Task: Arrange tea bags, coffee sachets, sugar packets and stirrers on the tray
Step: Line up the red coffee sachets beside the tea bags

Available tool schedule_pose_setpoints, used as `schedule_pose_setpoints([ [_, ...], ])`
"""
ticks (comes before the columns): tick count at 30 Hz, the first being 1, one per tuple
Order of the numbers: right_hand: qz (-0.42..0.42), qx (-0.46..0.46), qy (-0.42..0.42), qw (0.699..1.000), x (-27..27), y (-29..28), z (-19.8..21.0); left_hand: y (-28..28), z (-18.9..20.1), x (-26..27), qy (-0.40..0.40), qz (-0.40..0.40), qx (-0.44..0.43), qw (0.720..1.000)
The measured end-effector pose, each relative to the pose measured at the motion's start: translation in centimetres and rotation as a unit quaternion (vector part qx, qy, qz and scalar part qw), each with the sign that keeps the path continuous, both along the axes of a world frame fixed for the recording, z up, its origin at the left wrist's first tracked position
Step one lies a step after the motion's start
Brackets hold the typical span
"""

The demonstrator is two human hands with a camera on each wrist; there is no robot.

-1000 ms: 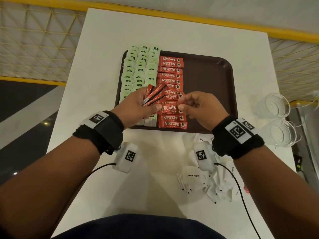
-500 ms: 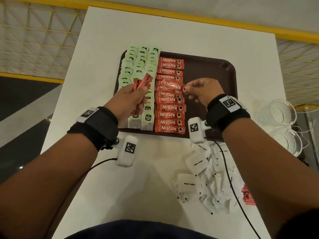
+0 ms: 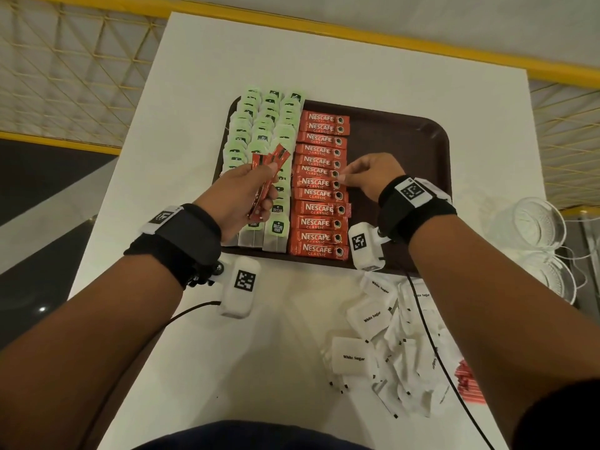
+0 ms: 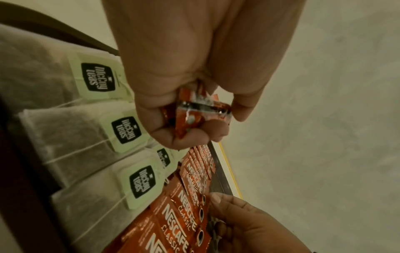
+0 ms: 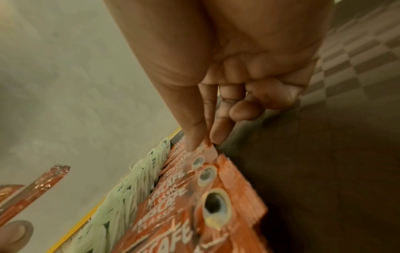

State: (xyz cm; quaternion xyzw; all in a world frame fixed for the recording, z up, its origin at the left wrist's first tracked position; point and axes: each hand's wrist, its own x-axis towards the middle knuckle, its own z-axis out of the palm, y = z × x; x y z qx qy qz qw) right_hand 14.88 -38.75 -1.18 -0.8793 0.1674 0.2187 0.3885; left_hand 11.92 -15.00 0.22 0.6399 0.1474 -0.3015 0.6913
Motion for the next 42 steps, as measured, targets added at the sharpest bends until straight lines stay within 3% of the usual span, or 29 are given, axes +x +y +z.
schedule_pose_setpoints([
  [5, -0.025, -0.016, -0.09, 0.996, 0.1, 0.1, 0.7, -0.7, 0.7, 0.1, 0.051, -0.021, -0.056, 0.997],
  [10, 0.111, 0.075, -0.103, 0.986, -0.5, 2.5, 3.4, -1.4, 0.8, -0.3, -0.025, -0.126, -0.02, 0.992],
  [13, 0.138, 0.101, -0.096, 0.981, -0.6, 3.1, 4.0, -1.5, 0.8, -0.3, -0.046, -0.144, -0.007, 0.989],
  [18, -0.001, 0.268, -0.097, 0.959, -1.3, 2.2, 3.7, -0.9, 0.5, -0.4, -0.049, -0.092, -0.041, 0.994],
  [20, -0.044, 0.283, -0.11, 0.952, -1.5, 1.6, 3.4, -0.5, 0.4, -0.2, -0.051, -0.055, -0.049, 0.996],
  [23, -0.028, 0.238, -0.125, 0.963, -1.8, 0.9, 3.2, -0.2, 0.1, 0.1, -0.04, 0.009, -0.05, 0.998],
  [26, -0.008, 0.266, -0.117, 0.957, -2.3, 1.1, 3.5, -0.3, 0.2, 0.3, -0.011, 0.06, -0.059, 0.996],
  [32, 0.011, 0.275, -0.123, 0.953, -3.6, 1.1, 2.9, -0.6, 0.2, 0.5, -0.023, 0.051, -0.04, 0.998],
  [42, -0.102, 0.309, -0.092, 0.941, -3.3, 0.7, 1.7, -0.7, -0.1, 0.0, -0.143, -0.007, 0.036, 0.989],
])
